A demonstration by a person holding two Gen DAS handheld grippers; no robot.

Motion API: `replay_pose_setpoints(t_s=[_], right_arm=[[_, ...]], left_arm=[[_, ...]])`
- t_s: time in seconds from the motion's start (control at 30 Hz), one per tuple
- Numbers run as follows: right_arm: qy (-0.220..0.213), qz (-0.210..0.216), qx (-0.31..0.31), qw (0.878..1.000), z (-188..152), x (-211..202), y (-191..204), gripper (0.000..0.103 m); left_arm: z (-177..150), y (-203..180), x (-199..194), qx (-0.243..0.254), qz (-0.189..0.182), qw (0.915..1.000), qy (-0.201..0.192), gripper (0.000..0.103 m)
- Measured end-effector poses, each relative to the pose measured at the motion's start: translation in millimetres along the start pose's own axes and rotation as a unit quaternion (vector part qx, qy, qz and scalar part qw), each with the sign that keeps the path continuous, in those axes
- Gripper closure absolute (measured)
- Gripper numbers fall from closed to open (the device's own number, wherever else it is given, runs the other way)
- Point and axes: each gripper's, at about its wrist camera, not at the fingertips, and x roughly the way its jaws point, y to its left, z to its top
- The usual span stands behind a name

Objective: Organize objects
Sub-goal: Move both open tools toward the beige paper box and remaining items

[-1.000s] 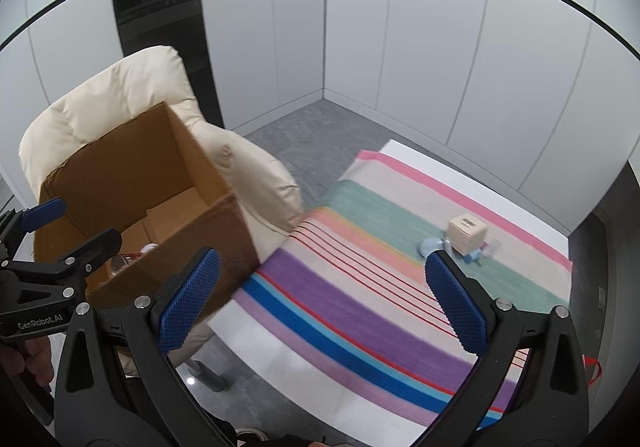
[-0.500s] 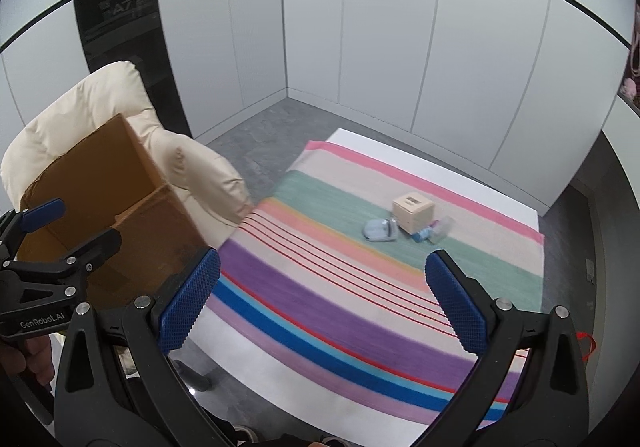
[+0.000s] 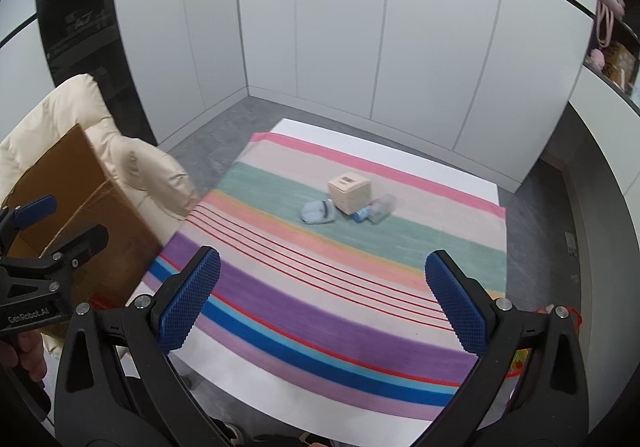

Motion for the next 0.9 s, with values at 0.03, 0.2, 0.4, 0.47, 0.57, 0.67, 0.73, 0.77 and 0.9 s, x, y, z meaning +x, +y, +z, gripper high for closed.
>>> replay_pose_setpoints(t_s=[0.03,0.2,0.4,0.47,0.57,0.67,0.73,0.77,0.9], right_arm=[[0.001,-0.002,0.003,1.0,-0.6,0.4,-4.0,0.0],[0.006,-0.018,0.012,1.0,-6.7,2.7,-25.3,0.0],[0.019,-0.028,0.026,0.999,-14.6,10.9,-50.7,0.0],[0.025,-0.034,0.022,0.999,-18.4,17.9,-57.2,0.0],[0.033,-0.038,0.025,0.998,-26.5,29.8,-66.7,0.0],[0.05,-0.038,0.031,0.998,-36.5,46.2,-77.9,0.0],[0.057,-0.042,0.035,0.997,-38.8,56.4,-82.3,0.0],[0.061,-0.041,0.034,0.997,-39.5,62.2,-83.3,0.0],[0.062,-0.05,0.026,0.997,-38.3,87.4,-88.2,0.0]], left_arm=[[0.1,-4.6,1.5,0.002,-0.003,1.0,0.001,0.0],[0.8,-23.7,9.2,0.016,-0.014,0.9998,0.003,0.0],[-0.6,-41.8,22.8,0.027,-0.023,0.9993,0.011,0.0],[1.0,-47.2,29.9,0.027,-0.026,0.9992,0.014,0.0],[3.1,-55.1,43.5,0.027,-0.031,0.9989,0.019,0.001],[2.2,-60.4,53.7,0.031,-0.031,0.9988,0.024,0.001],[0.8,-62.3,60.6,0.034,-0.032,0.9985,0.029,0.001],[-0.1,-62.5,64.7,0.036,-0.031,0.9984,0.032,0.001],[0.2,-67.4,82.8,0.041,-0.035,0.9979,0.035,0.001]])
